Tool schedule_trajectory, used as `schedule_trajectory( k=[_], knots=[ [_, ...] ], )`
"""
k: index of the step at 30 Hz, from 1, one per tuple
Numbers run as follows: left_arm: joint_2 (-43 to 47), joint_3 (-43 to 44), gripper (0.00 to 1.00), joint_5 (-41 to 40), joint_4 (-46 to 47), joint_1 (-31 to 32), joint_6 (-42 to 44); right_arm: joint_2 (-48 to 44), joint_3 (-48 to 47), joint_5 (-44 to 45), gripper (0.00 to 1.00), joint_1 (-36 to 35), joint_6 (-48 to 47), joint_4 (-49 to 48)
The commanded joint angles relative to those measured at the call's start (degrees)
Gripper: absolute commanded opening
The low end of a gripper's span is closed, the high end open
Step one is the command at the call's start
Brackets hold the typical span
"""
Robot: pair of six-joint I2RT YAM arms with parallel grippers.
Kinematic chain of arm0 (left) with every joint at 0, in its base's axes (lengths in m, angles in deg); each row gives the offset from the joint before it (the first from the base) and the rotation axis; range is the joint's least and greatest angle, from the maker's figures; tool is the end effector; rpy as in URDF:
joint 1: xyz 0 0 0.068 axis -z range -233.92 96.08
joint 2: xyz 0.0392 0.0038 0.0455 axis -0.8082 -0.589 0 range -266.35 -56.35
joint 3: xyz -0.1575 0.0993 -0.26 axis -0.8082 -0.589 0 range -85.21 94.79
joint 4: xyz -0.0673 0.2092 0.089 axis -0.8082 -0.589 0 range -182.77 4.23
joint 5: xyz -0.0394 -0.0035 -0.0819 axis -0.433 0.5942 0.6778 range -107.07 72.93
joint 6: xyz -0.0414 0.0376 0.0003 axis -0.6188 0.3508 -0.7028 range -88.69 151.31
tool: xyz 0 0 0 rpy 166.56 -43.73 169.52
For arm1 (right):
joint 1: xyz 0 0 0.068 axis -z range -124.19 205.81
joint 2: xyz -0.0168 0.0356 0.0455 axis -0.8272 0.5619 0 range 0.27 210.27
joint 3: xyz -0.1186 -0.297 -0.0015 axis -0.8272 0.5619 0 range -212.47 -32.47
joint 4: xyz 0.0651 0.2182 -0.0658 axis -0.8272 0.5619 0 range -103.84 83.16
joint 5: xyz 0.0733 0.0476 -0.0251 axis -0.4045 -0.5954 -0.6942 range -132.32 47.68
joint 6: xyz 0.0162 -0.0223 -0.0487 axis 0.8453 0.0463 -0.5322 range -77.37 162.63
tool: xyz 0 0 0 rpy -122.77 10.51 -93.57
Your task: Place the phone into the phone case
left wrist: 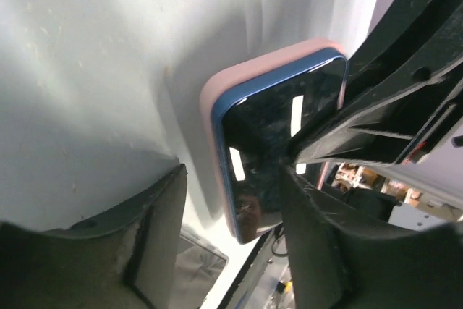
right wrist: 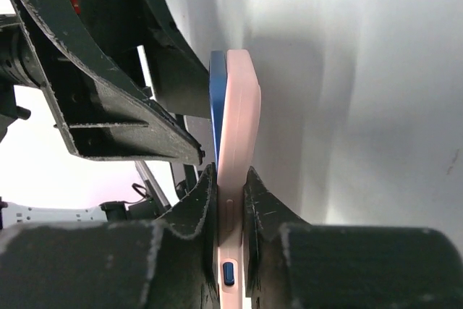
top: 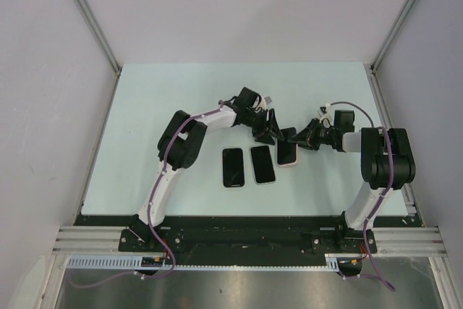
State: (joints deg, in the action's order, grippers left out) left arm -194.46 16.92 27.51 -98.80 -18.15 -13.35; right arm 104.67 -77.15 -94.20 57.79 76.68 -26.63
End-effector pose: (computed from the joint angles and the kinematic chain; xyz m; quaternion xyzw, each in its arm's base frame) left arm 0.4154 -0.3326 0.1655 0.0652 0.8744 -0.4804 0.0180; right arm 0.3274 0.0191 0.1860 0.1059 0.8451 0.4822 0.2049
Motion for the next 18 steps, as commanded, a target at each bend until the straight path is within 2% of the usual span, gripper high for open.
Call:
schedule_trajectory(
  k=[1,4,7,11,14,15,17,18],
  knots=[
    [8.4,5.4,0.63,0.9,-10.4,-1.8,8.4,-5.0,-1.9,-5.2,0.00,0.0,3.0,-3.9],
    [14.5,2.8,0.73,0.9,-13.3,-4.6,11.5,-7.8,-1.8,-7.5,0.00,-1.1,3.9,-5.9],
    [21.3,-3.1,0.77,2.9,-13.1,-7.8,13.4,-10.1,-1.7,-9.7,0.00,-1.8,7.9,-9.9],
    [28.5,-12.1,0.79,8.0,-9.8,-10.5,14.2,-12.9,-1.0,-11.7,0.00,-3.6,18.8,-18.9],
    [32.6,-16.7,0.79,10.5,-8.4,-10.5,14.3,-14.5,-0.1,-12.9,0.01,-4.3,26.5,-31.0],
    [33.8,-18.1,0.79,11.6,-7.1,-10.5,13.6,-14.3,-0.1,-13.1,0.02,-4.7,32.5,-37.5],
    [36.8,-21.2,0.79,14.0,-0.8,-10.5,11.2,-13.8,0.2,-13.4,0.02,-5.9,39.1,-45.0],
    [37.7,-23.9,0.79,16.7,1.6,-10.5,8.4,-13.2,0.4,-13.6,0.02,-6.2,45.6,-53.4]
  ],
)
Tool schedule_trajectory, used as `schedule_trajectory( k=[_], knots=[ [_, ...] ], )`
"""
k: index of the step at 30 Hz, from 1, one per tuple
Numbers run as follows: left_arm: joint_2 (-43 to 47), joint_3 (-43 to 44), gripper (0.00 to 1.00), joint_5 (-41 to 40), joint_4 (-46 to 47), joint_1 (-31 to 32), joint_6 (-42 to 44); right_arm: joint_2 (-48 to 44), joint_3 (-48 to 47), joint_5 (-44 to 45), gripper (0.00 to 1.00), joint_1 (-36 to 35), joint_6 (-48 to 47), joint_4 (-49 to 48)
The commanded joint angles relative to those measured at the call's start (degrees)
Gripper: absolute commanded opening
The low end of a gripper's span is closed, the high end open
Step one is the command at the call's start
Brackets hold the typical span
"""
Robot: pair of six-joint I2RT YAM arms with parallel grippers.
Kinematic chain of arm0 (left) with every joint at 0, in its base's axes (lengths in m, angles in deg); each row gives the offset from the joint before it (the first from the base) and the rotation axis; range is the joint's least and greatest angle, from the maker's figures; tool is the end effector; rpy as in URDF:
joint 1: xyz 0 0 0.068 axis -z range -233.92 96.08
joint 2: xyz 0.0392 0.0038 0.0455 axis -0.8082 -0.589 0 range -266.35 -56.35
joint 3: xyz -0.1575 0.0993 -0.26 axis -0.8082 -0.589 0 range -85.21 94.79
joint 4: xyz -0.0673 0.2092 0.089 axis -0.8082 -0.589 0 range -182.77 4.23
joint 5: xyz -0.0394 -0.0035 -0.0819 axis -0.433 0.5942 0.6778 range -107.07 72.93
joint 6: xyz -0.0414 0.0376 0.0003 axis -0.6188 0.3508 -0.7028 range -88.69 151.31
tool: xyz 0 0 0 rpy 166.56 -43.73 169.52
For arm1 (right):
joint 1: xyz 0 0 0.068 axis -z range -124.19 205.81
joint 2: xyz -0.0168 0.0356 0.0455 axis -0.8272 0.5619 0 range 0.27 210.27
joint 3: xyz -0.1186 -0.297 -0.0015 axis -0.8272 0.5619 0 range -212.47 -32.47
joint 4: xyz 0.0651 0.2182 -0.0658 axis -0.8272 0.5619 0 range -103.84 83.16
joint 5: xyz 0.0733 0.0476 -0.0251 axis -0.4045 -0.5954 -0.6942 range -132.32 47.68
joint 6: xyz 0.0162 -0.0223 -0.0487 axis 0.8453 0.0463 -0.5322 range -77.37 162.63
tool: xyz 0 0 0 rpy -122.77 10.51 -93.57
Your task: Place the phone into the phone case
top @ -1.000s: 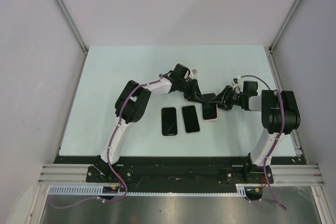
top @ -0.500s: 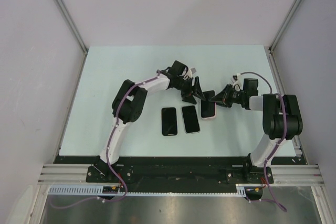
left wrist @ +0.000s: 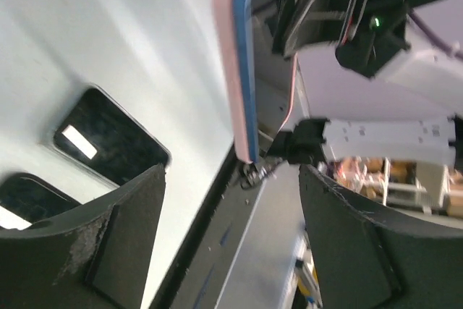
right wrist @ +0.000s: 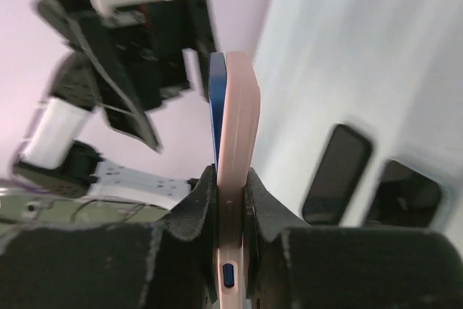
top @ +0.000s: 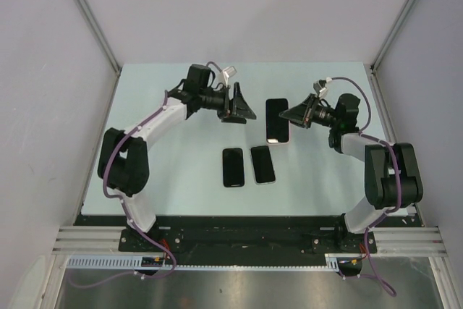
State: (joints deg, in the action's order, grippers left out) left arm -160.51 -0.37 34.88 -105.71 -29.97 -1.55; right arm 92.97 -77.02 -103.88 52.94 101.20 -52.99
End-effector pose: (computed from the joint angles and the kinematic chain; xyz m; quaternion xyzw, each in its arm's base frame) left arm 0.3519 -0.1895 0.3387 0.1239 0.8245 -0.5313 0.1505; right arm 0.3144 0.0498 0.2882 0.0112 0.7329 0.6196 0.2809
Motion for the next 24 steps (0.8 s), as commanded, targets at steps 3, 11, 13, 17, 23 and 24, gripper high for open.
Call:
schedule_trajectory(
  k=[3,11,13,17,23,24],
  knots=[
    [6.5,-10.1,0.79,11.3,15.7,1.4,-7.6,2.2,0.9,-2.3,0.01,-2.3,33.6,-48.4],
    [7.9,-13.0,0.80,12.8,23.6,1.8,-12.8,4.8,0.8,-0.1,0.01,-5.2,37.1,-52.3],
    [7.6,-14.3,0.80,13.5,29.3,2.2,-16.7,5.1,0.8,0.2,0.01,-5.6,37.0,-52.3],
    [6.4,-14.8,0.77,13.2,31.8,3.2,-18.6,5.3,0.8,0.6,0.02,-6.4,36.7,-52.3],
    [5.5,-16.7,0.56,13.3,38.3,4.3,-23.8,5.1,0.7,0.7,0.03,-6.8,37.0,-52.3],
    [5.5,-17.5,0.51,13.4,42.5,4.4,-25.3,4.9,0.8,0.7,0.04,-6.9,37.1,-52.3]
  ],
)
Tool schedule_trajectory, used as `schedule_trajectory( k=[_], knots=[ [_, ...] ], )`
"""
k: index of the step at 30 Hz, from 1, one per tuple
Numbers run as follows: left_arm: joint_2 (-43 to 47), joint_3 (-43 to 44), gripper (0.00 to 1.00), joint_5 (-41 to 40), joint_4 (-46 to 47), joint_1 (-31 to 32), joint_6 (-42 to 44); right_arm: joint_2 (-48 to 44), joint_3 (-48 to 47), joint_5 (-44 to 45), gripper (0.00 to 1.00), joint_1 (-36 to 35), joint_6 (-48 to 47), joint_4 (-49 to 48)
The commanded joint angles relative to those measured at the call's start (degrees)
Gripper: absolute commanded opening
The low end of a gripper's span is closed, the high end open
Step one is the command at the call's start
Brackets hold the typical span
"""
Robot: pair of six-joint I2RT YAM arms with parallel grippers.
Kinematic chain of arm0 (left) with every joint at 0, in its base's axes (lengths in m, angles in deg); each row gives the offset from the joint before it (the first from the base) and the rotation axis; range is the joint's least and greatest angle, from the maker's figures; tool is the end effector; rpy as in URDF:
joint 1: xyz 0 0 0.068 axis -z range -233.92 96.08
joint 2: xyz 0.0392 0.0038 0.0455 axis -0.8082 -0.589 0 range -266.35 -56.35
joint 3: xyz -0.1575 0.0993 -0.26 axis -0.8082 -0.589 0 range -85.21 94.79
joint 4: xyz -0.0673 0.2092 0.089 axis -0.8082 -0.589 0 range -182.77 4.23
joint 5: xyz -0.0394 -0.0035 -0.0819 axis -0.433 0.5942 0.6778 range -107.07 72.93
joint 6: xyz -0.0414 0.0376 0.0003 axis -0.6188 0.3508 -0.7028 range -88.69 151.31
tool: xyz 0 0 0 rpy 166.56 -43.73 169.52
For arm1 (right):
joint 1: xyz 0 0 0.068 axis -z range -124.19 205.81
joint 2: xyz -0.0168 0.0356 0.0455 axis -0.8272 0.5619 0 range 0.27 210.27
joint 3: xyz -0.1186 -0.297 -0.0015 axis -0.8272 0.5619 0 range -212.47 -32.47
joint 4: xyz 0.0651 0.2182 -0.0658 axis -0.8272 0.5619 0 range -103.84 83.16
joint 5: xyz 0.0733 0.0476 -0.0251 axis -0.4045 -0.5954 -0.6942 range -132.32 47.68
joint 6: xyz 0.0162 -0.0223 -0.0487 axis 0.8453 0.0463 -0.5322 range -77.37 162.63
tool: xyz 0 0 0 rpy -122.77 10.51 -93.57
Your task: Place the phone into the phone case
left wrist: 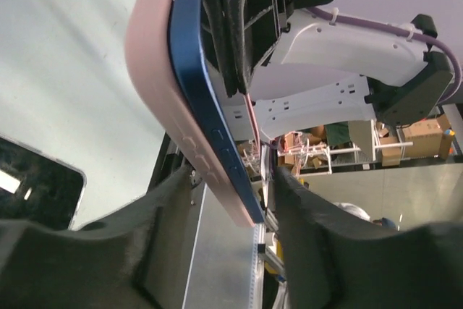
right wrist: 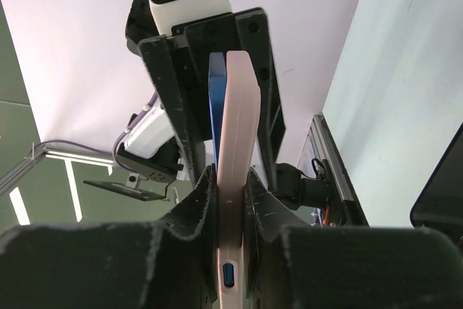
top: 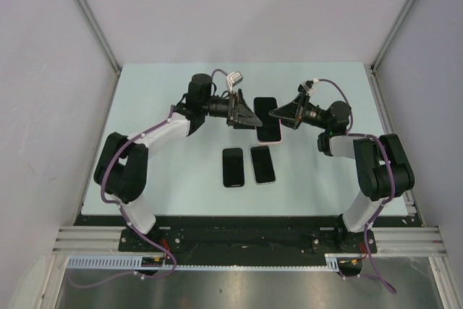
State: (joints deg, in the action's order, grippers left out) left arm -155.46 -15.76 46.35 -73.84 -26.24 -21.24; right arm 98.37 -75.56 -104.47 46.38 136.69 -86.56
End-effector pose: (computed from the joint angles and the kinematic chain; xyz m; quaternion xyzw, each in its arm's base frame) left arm 0.3172 -0.2053 0.3380 0.1547 0.7377 -0.6478 0.1101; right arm 0.3162 0.0871 0.3059 0.0318 0.6542 0.7316 0.1892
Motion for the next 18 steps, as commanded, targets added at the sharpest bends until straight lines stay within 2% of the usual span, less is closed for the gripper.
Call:
schedule_trajectory(
  k=[1,2,7,8,9,14,16,17,18],
  knots=[
    [0.5,-2.9,0.46,1.9,12.7,0.9,-8.7,-0.5,-0.7,1.1,0.04,-0.5,1.4,-18.8],
    [0.3,-4.0,0.37,1.9,14.3,1.1,-9.7,-0.6,-0.7,1.1,0.06,-0.6,1.3,-18.8],
    [-0.1,-5.7,0.13,1.4,15.2,1.3,-10.2,0.2,-0.4,-1.0,0.19,-0.5,1.1,-18.8],
    [0.1,-5.9,0.03,1.0,14.5,1.3,-9.8,0.2,-0.2,-1.2,0.22,-0.2,0.9,-18.7],
    [0.7,-6.1,0.00,0.4,13.1,1.3,-9.2,0.3,0.0,-1.4,0.23,-0.2,0.9,-18.7],
    [2.2,-4.7,0.00,-3.2,2.6,1.3,-1.2,0.9,0.3,-2.5,0.33,-0.6,0.2,-18.8],
    [2.5,-4.5,0.01,-3.3,0.7,1.3,0.6,0.8,0.4,-2.9,0.27,-0.9,-0.3,-18.8],
    [2.7,-4.0,0.11,-3.4,-0.1,1.2,1.3,0.9,0.4,-3.0,0.16,-0.9,-0.5,-18.8],
    [3.0,-3.6,0.17,-3.6,-2.1,1.1,2.0,0.8,0.4,-3.0,0.10,-1.1,-0.6,-18.9]
  ],
)
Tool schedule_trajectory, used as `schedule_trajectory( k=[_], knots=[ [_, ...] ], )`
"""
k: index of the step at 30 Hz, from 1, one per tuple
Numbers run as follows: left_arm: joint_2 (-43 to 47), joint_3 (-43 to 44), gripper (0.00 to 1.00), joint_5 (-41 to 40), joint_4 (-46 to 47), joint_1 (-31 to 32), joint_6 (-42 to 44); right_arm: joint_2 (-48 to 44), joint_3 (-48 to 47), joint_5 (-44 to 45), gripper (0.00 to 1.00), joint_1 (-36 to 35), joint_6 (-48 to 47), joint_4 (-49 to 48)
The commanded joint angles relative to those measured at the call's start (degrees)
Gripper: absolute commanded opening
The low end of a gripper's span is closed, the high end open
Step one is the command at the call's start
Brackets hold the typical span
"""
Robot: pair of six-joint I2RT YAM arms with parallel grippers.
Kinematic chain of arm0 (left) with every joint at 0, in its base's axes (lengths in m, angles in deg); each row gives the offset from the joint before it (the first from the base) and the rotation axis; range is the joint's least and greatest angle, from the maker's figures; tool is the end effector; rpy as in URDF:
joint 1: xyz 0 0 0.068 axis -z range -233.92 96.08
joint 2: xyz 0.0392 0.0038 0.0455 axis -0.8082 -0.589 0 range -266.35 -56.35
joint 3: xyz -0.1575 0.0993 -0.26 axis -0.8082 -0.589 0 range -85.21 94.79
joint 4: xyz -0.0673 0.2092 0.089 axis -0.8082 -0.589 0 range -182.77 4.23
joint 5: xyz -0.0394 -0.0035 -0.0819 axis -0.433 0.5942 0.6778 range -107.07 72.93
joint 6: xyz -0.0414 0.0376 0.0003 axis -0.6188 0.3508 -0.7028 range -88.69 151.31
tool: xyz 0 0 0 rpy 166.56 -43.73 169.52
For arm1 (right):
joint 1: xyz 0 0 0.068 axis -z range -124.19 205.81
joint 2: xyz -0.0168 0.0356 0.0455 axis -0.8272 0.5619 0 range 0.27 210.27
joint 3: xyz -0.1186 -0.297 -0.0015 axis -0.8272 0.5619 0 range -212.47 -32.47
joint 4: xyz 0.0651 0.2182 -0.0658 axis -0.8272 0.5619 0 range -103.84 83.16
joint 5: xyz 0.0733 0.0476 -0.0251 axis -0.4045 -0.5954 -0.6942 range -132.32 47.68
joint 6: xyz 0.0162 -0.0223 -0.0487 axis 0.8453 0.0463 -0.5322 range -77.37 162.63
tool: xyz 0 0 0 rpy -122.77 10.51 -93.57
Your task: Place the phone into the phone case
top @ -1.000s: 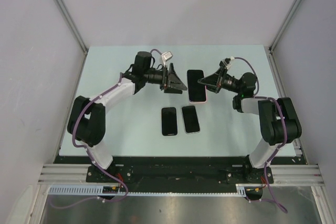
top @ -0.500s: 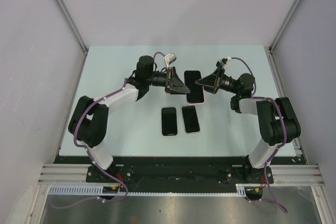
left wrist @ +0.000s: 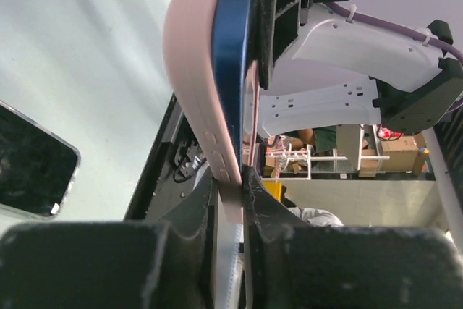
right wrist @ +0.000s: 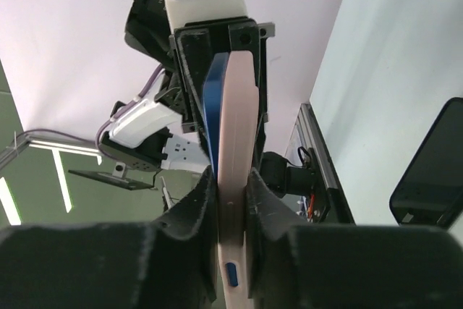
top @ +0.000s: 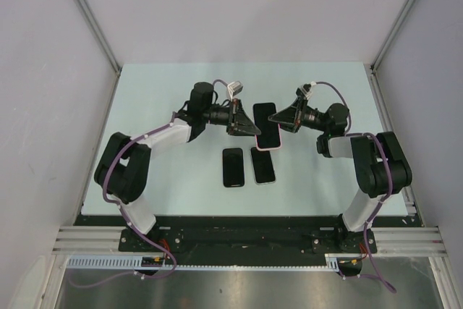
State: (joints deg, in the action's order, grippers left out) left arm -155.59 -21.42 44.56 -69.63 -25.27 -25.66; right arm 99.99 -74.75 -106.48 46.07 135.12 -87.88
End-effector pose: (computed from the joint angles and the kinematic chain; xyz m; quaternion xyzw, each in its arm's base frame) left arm 0.3088 -0.2073 0.3133 0.1159 0.7518 -0.6441 0.0805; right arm 0.3174 0.0897 0.2952 0.0150 0.6614 0.7281 0.1794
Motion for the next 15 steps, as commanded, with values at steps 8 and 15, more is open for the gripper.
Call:
schedule_trajectory(
  k=[8,15],
  knots=[
    [4.4,2.7,0.56,-1.3,-5.3,-2.4,6.3,-2.6,-0.3,-3.5,0.01,-1.9,0.9,-17.5],
    [4.0,-1.6,0.46,1.7,13.0,-4.4,-6.8,-4.0,0.0,-4.4,0.03,-3.4,0.8,-17.5]
  ],
)
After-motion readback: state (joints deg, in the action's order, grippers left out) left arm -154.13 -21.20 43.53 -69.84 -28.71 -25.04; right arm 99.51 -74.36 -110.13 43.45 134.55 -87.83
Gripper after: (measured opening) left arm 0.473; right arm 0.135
